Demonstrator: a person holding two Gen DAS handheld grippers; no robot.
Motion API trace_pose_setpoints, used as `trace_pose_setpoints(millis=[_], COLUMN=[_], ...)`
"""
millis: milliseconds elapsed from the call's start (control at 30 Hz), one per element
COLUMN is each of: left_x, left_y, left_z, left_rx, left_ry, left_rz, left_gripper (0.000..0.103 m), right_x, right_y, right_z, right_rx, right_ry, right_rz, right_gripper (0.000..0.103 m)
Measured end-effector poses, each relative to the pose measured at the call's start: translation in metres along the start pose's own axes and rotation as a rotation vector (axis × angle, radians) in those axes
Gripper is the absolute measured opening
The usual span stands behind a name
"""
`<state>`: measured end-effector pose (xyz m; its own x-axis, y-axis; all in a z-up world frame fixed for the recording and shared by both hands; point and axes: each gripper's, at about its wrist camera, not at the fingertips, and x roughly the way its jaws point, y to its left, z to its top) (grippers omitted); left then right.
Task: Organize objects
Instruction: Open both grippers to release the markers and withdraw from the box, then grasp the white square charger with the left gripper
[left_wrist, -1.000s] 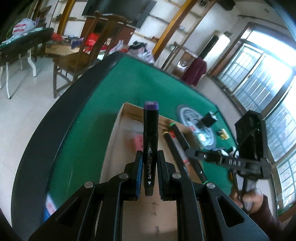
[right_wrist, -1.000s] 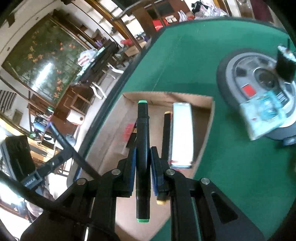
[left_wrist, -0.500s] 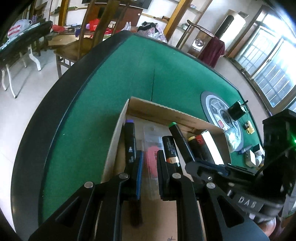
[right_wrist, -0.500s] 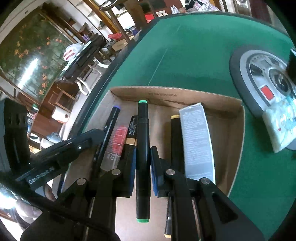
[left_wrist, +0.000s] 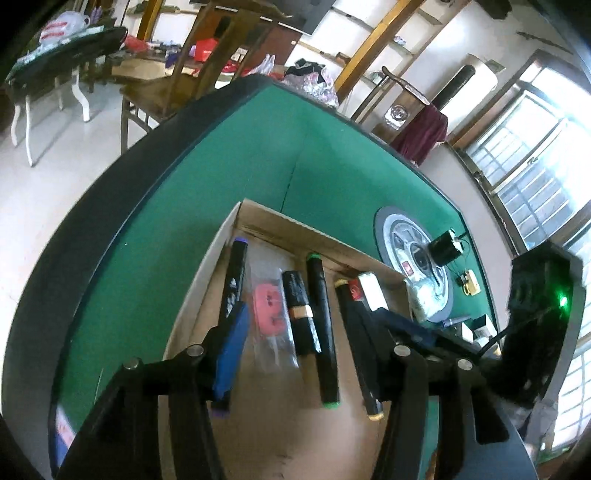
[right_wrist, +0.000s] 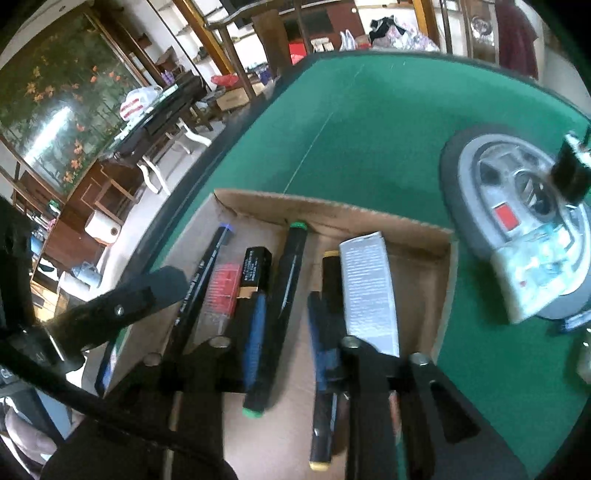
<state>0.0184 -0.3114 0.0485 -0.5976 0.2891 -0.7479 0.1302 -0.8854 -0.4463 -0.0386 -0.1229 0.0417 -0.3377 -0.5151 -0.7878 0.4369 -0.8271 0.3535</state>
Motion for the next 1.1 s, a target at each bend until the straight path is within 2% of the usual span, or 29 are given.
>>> trace_pose_setpoints(millis=[100, 233, 333, 367, 433, 467, 500, 533, 600, 667, 767, 933, 1100], left_x=[-0.014, -0.031, -0.039, -0.041, -0.043, -0.043, -0.041, -0.036, -0.027, -0.012, 0.01, 0.048, 0.079], left_y=[-0.021, -0.056, -0.087, -0.102, -0.124, -0.133, -0.143, -0.154, -0.168, -0.183, -0.203, -0.236, -0.264], left_z=[-0.009, -0.023, -0.033, -0.038, -0.045, -0.048, -0.052, -0.056, -0.061, -0.068, -0.078, -0.087, -0.097], left_rx=[0.041, 0.114, 0.169, 0.196, 0.245, 0.27, 0.299, 0.323, 0.343, 0.357, 0.386, 0.396, 0.452], left_ry=[-0.018, -0.049, -0.079, -0.095, -0.122, -0.131, -0.132, -0.122, -0.088, -0.037, 0.015, 0.074, 0.056], left_rz=[-0.012, -0.055, -0.103, -0.125, -0.153, -0.159, -0.165, -0.172, -0.186, -0.195, -0.173, -0.15, -0.076], left_gripper=[0.05, 0.059, 0.059, 0.059, 0.059, 0.06, 0.063, 0.064, 0.064, 0.064, 0.064, 0.064, 0.064], right_x=[-0.029, -0.079, -0.128, -0.15, -0.19, -0.208, -0.217, -0.22, -0.216, -0.22, -0.222, -0.216, -0.215], right_y=[-0.011, -0.035, -0.05, -0.054, -0.065, -0.075, -0.088, -0.103, -0.144, -0.184, -0.231, -0.292, -0.321], right_z=[0.0, -0.001, -0.003, -0.007, -0.017, -0.026, -0.032, -0.033, -0.033, -0.043, -0.055, -0.069, -0.084], right_rx=[-0.001, -0.016, -0.049, -0.065, -0.088, -0.082, -0.054, -0.005, 0.138, 0.255, 0.372, 0.504, 0.567], right_ry=[-0.027, -0.081, -0.156, -0.218, -0.385, -0.475, -0.524, -0.52, -0.426, -0.439, -0.462, -0.49, -0.513], right_rz=[-0.037, -0.154, -0.27, -0.3, -0.345, -0.365, -0.375, -0.395, -0.422, -0.403, -0.438, -0.423, -0.378], right_gripper=[0.043, 0.045, 0.05, 0.052, 0.068, 0.094, 0.103, 0.103, 0.103, 0.103, 0.103, 0.103, 0.103])
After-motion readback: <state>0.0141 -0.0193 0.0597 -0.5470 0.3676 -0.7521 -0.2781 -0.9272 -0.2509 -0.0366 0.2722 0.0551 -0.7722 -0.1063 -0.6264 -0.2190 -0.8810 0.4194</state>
